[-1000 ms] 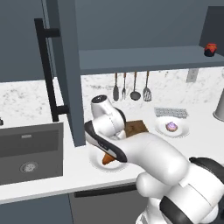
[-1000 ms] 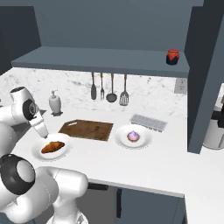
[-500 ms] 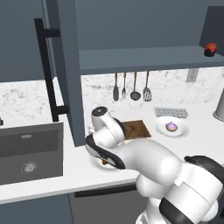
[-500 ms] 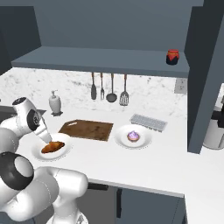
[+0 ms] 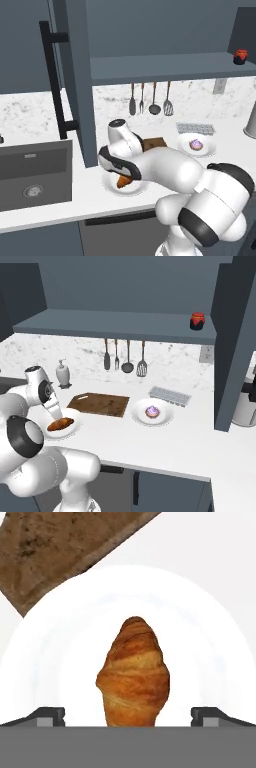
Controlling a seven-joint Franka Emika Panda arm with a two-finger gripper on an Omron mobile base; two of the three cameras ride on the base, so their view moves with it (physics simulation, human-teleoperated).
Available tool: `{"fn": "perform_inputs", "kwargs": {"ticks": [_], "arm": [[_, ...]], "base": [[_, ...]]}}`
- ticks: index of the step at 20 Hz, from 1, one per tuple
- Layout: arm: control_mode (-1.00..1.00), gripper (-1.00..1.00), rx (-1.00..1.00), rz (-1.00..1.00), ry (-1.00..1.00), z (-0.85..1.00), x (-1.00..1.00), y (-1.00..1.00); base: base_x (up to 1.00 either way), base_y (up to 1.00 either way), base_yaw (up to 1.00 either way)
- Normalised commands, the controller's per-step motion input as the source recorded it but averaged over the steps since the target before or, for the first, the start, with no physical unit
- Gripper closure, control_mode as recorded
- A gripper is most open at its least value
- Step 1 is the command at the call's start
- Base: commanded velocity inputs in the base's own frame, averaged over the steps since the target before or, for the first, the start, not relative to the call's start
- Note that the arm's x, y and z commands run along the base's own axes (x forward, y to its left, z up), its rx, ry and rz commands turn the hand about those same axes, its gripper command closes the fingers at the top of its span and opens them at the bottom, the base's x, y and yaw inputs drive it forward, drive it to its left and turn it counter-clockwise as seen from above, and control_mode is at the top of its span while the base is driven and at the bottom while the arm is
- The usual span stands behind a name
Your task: From the different types of pastries on the counter, select a croissant and place it on the cutting board. Then retrieve a jar of jam from the cabinet and place it alongside the croissant on the cutting board.
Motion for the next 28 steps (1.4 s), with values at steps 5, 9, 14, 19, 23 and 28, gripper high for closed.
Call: {"fn": "perform_inputs", "kwargs": {"ticks": [5, 9, 14, 19, 23, 28], "arm": [[-1.00, -1.00, 0.00, 0.00, -0.06, -0.46, -0.04, 0.00], [-1.00, -1.00, 0.00, 0.00, 0.00, -0.01, -0.29, -0.13], [-1.00, -1.00, 0.00, 0.00, 0.00, -0.06, -0.21, -0.15], [-1.00, -1.00, 0.00, 0.00, 0.00, -0.20, 0.00, -0.05], [-1.00, -1.00, 0.00, 0.00, -0.02, -0.02, 0.29, 0.00], [-1.00, -1.00, 0.00, 0.00, 0.00, -0.06, 0.55, 0.00]], "base": [[0.00, 0.00, 0.00], [0.00, 0.00, 0.00], [0.00, 0.00, 0.00], [0.00, 0.00, 0.00], [0.00, 0.00, 0.00], [0.00, 0.00, 0.00]]}}
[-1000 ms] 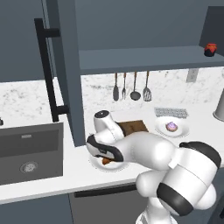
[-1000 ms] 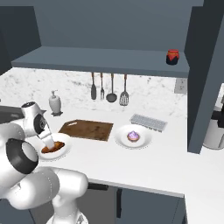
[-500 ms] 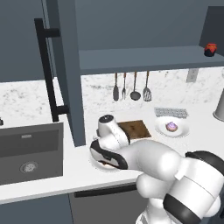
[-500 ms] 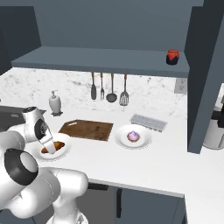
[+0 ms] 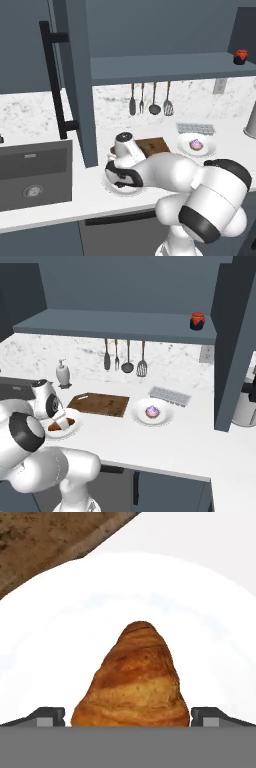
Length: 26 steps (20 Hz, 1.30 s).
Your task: From the different types of pastries on the counter, select a croissant and place it on the cutting board. Then retrieve a jar of jam from the cabinet and place it alongside the croissant on the cutting board.
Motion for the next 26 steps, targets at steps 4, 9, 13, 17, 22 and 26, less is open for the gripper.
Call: {"fn": "perform_inputs", "kwargs": {"ticks": [4, 9, 13, 17, 22, 26], "arm": [[-1.00, -1.00, -0.08, 0.00, 0.00, -0.61, 0.57, 0.08], [-1.00, 1.00, -0.06, 0.00, 0.03, -0.48, 0.16, 0.18], [-1.00, 1.00, -0.07, 0.00, -0.07, 0.91, -0.03, -0.32], [-1.00, 1.00, -0.01, -0.01, -0.02, 0.22, 0.11, -0.23], [-1.00, 1.00, 0.06, 0.04, 0.00, 0.00, 0.89, -0.96], [-1.00, 1.00, 0.10, 0.06, 0.00, 0.00, 0.86, -0.90]], "base": [[0.00, 0.00, 0.00], [0.00, 0.00, 0.00], [0.00, 0.00, 0.00], [0.00, 0.00, 0.00], [0.00, 0.00, 0.00], [0.00, 0.00, 0.00]]}}
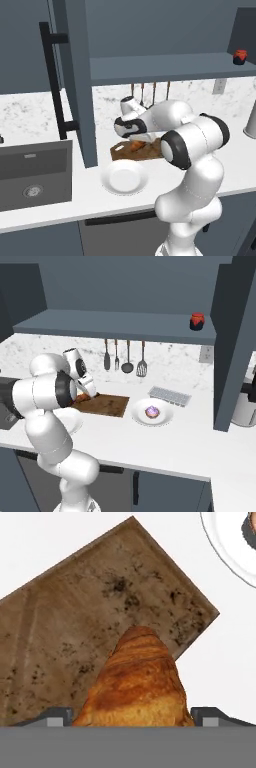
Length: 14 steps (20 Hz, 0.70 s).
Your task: From the different types of pastries on the counter, select a croissant and place it on the cutting board. Then retrieve a jar of jam from the cabinet and place it alongside the croissant on the cutting board.
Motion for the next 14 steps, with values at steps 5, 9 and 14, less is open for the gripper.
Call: {"fn": "perform_inputs", "kwargs": {"ticks": [5, 9, 14], "arm": [[-1.00, 1.00, -0.02, 0.00, -0.01, -0.21, 0.35, 0.00], [-1.00, 1.00, -0.07, 0.00, -0.01, -0.51, 0.81, 0.00], [-1.00, 1.00, -0.03, 0.00, 0.00, -0.23, 0.37, 0.04]], "base": [[0.00, 0.00, 0.00], [0.00, 0.00, 0.00], [0.00, 0.00, 0.00]]}}
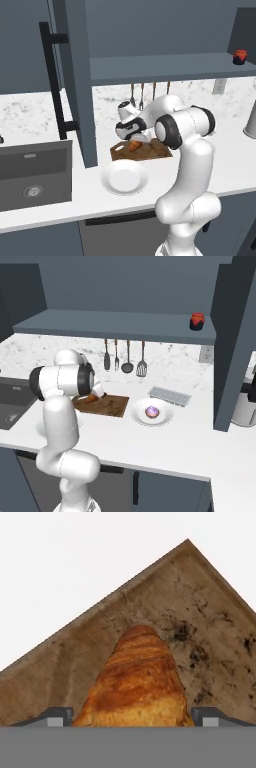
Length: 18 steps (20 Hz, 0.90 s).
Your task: From the different types of pastries on the counter, select a croissant and place it on the cutting board. Then retrieve a jar of jam from the cabinet and place it alongside the croissant on the cutting board.
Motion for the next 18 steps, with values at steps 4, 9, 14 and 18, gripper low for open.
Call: {"fn": "perform_inputs", "kwargs": {"ticks": [4, 9, 14, 18], "arm": [[-1.00, -1.00, 0.01, 0.00, 0.04, -0.07, -0.01, 0.22], [-1.00, -1.00, 0.12, 0.00, 0.16, 0.00, -0.09, 0.00], [-1.00, -1.00, 0.00, 0.00, 0.00, 0.00, 0.00, 0.00], [-1.00, -1.00, -0.05, 0.00, -0.05, 0.52, -0.24, 0.00]], "base": [[0.00, 0.00, 0.00], [0.00, 0.00, 0.00], [0.00, 0.00, 0.00], [0.00, 0.00, 0.00]]}}
